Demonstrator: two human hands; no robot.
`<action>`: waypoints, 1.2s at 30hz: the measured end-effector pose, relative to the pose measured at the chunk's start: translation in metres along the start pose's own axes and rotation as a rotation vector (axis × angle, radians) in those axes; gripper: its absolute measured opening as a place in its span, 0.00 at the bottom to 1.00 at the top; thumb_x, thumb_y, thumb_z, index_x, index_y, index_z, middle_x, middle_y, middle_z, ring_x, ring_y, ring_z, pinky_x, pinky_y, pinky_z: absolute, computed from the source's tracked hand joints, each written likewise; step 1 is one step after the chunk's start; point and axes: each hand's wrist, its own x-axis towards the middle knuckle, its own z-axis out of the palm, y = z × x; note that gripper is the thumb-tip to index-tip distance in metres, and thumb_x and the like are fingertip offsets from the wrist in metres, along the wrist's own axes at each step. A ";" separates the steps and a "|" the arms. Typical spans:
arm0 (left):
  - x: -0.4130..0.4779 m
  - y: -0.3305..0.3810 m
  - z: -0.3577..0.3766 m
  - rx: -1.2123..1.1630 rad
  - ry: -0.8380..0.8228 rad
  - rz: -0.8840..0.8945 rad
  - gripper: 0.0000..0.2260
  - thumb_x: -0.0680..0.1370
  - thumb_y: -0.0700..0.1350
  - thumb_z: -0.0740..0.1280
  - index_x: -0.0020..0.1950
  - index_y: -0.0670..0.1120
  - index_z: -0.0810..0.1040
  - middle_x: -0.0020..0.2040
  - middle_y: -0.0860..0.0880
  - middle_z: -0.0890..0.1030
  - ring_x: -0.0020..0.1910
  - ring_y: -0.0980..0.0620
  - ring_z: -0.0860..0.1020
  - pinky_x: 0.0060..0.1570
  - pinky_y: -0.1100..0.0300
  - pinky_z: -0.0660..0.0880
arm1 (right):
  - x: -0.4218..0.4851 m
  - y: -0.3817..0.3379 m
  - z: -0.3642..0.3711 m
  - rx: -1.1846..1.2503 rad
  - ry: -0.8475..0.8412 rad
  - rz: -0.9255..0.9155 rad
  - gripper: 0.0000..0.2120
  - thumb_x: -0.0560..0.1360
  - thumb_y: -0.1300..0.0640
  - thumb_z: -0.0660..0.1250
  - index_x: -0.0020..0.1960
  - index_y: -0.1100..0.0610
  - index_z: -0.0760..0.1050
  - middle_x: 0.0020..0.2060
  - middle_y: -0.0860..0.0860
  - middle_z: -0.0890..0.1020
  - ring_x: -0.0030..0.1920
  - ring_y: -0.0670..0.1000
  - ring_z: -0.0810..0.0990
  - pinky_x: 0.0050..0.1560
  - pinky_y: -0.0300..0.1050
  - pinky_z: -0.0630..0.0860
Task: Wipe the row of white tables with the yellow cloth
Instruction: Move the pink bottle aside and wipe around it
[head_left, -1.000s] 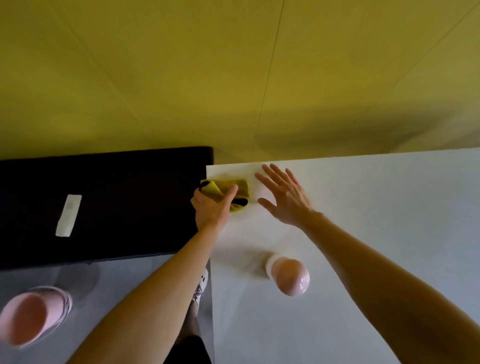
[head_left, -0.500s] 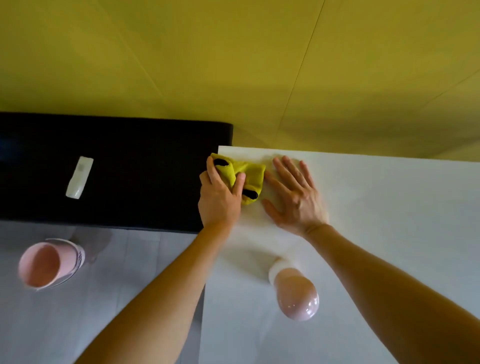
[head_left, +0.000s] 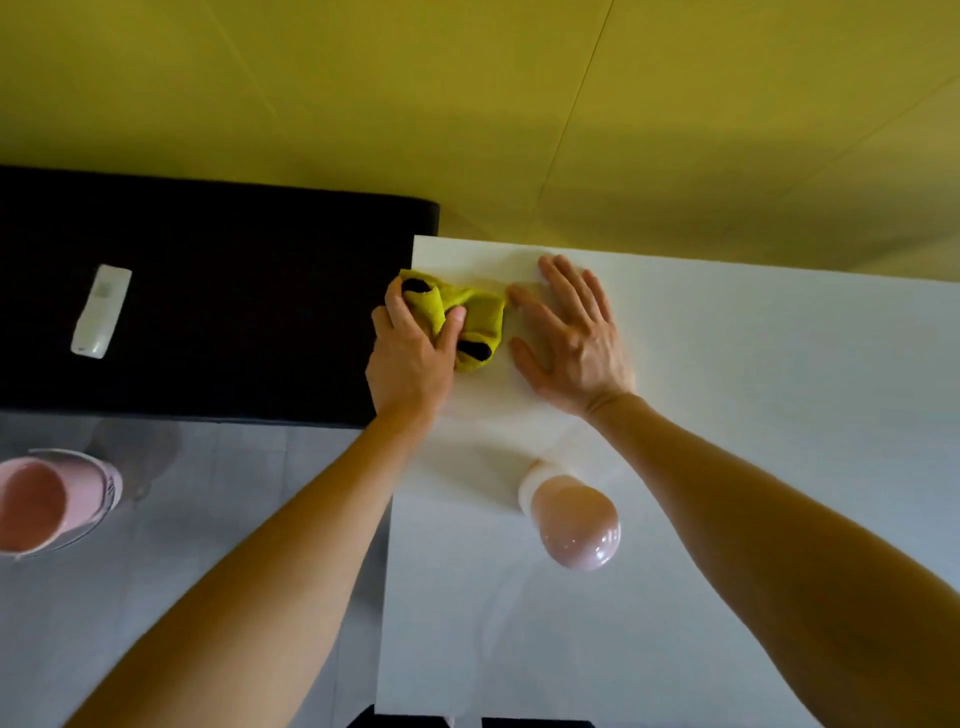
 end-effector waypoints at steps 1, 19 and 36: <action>-0.017 -0.011 -0.003 -0.012 -0.015 0.000 0.38 0.83 0.69 0.64 0.84 0.47 0.62 0.74 0.42 0.73 0.66 0.34 0.80 0.52 0.40 0.80 | 0.001 -0.001 0.000 -0.012 0.011 0.014 0.28 0.82 0.43 0.68 0.79 0.51 0.75 0.81 0.64 0.68 0.83 0.66 0.64 0.83 0.66 0.58; -0.063 -0.036 -0.007 -0.098 -0.107 -0.057 0.38 0.83 0.64 0.68 0.85 0.44 0.61 0.75 0.37 0.73 0.68 0.30 0.78 0.58 0.38 0.77 | -0.215 -0.041 -0.041 0.076 0.099 0.525 0.17 0.87 0.57 0.64 0.74 0.57 0.79 0.81 0.59 0.72 0.85 0.60 0.64 0.80 0.68 0.64; -0.128 -0.064 -0.009 -0.077 -0.059 -0.041 0.39 0.83 0.64 0.67 0.87 0.44 0.59 0.75 0.37 0.73 0.68 0.30 0.77 0.57 0.38 0.77 | -0.262 -0.087 -0.021 -0.048 0.091 0.474 0.35 0.81 0.41 0.70 0.83 0.55 0.70 0.85 0.62 0.62 0.87 0.63 0.56 0.83 0.72 0.55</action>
